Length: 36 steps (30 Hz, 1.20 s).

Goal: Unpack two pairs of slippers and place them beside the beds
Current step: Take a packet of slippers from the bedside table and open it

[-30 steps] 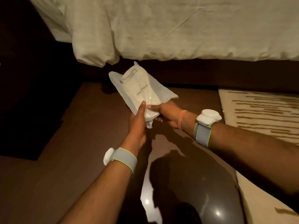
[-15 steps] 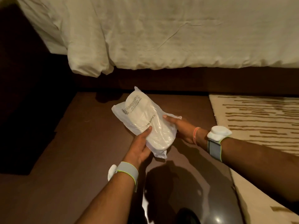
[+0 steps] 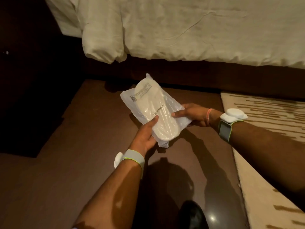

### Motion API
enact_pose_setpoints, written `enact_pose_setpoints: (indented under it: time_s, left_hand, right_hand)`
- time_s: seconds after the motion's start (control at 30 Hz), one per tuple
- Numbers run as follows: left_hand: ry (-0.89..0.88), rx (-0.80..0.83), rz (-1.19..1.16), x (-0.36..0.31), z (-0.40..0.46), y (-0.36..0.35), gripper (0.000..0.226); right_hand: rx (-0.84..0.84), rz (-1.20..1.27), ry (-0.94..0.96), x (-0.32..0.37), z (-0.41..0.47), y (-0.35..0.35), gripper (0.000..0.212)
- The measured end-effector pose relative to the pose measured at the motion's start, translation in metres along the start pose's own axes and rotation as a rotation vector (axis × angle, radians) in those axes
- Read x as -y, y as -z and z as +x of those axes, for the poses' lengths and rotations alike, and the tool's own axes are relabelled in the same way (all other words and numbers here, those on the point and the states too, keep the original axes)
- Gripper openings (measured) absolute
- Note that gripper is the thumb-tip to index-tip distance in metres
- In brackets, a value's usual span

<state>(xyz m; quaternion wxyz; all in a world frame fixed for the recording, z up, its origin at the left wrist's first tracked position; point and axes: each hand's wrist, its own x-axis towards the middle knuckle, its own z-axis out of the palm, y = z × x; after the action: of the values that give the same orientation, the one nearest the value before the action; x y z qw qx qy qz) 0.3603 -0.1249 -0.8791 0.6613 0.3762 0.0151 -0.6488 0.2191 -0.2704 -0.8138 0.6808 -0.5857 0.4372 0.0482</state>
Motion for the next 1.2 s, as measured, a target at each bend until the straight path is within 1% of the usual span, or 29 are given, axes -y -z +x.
enact_pose_setpoints:
  time_s: [0.1,0.17,0.23,0.3,0.37,0.47,0.53,0.57,0.63,0.77,0.87,0.9,0.93,0.97,1.03,1.07,1.1,1.17,1.2]
  left_hand:
    - [-0.033,-0.032,-0.117,-0.008,0.005,0.005,0.043]
    - [-0.045,-0.044,-0.137,-0.009,0.006,0.005,0.042]
    - [-0.042,-0.030,-0.127,-0.006,0.005,0.003,0.033]
    - [-0.041,-0.022,-0.120,-0.006,0.006,0.002,0.026]
    - [-0.048,-0.038,-0.133,-0.005,0.008,0.003,0.024]
    - [-0.074,-0.032,-0.163,-0.008,0.008,0.008,0.021]
    - [-0.098,-0.038,-0.160,-0.009,0.008,0.008,0.025]
    - [-0.111,-0.055,-0.152,-0.009,0.010,0.008,0.031]
    - [-0.128,-0.101,-0.122,-0.010,0.011,0.008,0.039]
    - [-0.161,-0.149,-0.108,-0.008,0.014,0.009,0.033]
    - [-0.150,-0.153,-0.103,-0.005,0.018,0.005,0.042]
    - [-0.150,-0.157,-0.100,-0.004,0.019,0.004,0.044]
    - [-0.155,-0.161,-0.106,-0.005,0.020,0.005,0.044]
    - [-0.157,-0.163,-0.114,-0.004,0.020,0.004,0.045]
    - [-0.173,-0.171,-0.132,-0.006,0.020,0.003,0.046]
    - [-0.186,-0.181,-0.137,-0.006,0.019,0.002,0.045]
    - [-0.191,-0.189,-0.134,-0.006,0.019,0.000,0.045]
    - [-0.183,-0.187,-0.110,-0.007,0.018,-0.004,0.047]
    - [-0.174,-0.189,-0.098,-0.008,0.018,-0.004,0.048]
  right_hand:
    - [0.086,0.058,-0.009,-0.003,-0.003,0.003,0.050]
    - [0.133,0.120,0.005,-0.003,-0.003,0.005,0.042]
    - [0.189,0.159,0.028,-0.001,-0.005,0.005,0.033]
    - [0.248,0.174,0.037,0.001,-0.007,0.005,0.028]
    - [0.267,0.128,0.028,0.002,-0.010,0.006,0.022]
    - [0.255,0.022,-0.002,0.003,-0.012,0.006,0.022]
    - [0.248,0.003,-0.031,0.002,-0.014,0.005,0.017]
    - [0.252,0.027,-0.037,0.001,-0.015,0.006,0.019]
    - [0.262,0.141,-0.027,0.000,-0.015,0.007,0.031]
    - [0.319,0.352,0.092,0.001,-0.013,-0.003,0.042]
    - [0.349,0.433,0.178,0.004,-0.013,-0.014,0.051]
    - [0.313,0.419,0.189,0.005,-0.012,-0.019,0.052]
    - [0.232,0.351,0.206,0.007,-0.009,-0.026,0.051]
    - [0.092,0.214,0.243,0.008,-0.007,-0.031,0.047]
    - [-0.278,-0.139,0.386,0.012,0.001,-0.043,0.030]
    - [-0.425,-0.264,0.452,0.013,0.006,-0.049,0.020]
    - [-0.530,-0.337,0.485,0.013,0.011,-0.055,0.012]
    - [-0.652,-0.367,0.472,0.007,0.019,-0.068,0.003]
    - [-0.682,-0.346,0.442,0.002,0.021,-0.074,0.009]
